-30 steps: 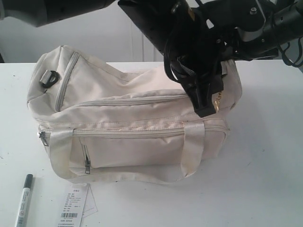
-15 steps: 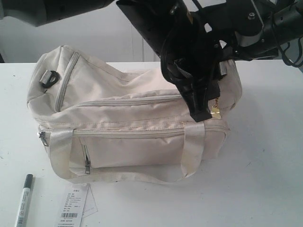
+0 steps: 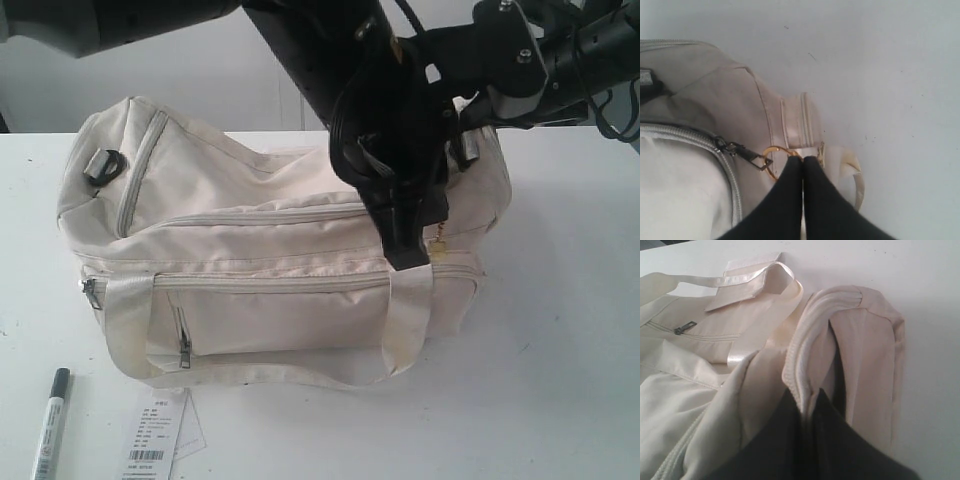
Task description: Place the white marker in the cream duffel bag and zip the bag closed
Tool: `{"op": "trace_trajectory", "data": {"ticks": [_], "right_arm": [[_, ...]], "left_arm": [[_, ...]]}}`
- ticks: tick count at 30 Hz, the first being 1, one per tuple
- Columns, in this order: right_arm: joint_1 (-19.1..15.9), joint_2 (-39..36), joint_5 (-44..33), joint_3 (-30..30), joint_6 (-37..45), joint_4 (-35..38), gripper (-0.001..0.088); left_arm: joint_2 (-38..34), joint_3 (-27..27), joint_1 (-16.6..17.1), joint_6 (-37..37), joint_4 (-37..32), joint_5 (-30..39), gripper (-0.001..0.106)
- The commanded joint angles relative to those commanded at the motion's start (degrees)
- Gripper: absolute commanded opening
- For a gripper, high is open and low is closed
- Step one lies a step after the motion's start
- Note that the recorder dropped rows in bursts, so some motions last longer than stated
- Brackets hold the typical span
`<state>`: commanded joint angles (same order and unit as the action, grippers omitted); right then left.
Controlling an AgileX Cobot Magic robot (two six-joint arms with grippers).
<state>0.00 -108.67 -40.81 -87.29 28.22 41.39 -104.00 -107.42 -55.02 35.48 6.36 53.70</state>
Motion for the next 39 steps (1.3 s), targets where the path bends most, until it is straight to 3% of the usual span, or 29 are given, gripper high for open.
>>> {"op": "trace_trajectory", "data": {"ticks": [22,26,31,33,39], "right_arm": [[0.00,0.00,-0.66,0.00,0.00,0.11,0.0019],[0.00,0.00,-1.58,0.00,0.00,0.21,0.0150],[-0.03,0.12,-2.15,-0.33,-0.12,0.21,0.0434],[-0.03,0.38,-2.91,-0.92,-0.49,0.21,0.0504],[-0.03,4.35,-2.89,-1.57,-2.92,-2.04,0.0530]], "left_arm": [[1.37,0.00,0.00,-2.26,-3.06,1.90,0.000],[1.37,0.00,0.00,-2.55,-3.11,-0.97,0.000],[1.37,0.00,0.00,-2.49,-3.21,-2.08,0.000],[1.37,0.00,0.00,-2.73,-3.43,-1.77,0.000],[1.37,0.00,0.00,-4.76,-5.10,-1.62,0.000]]}}
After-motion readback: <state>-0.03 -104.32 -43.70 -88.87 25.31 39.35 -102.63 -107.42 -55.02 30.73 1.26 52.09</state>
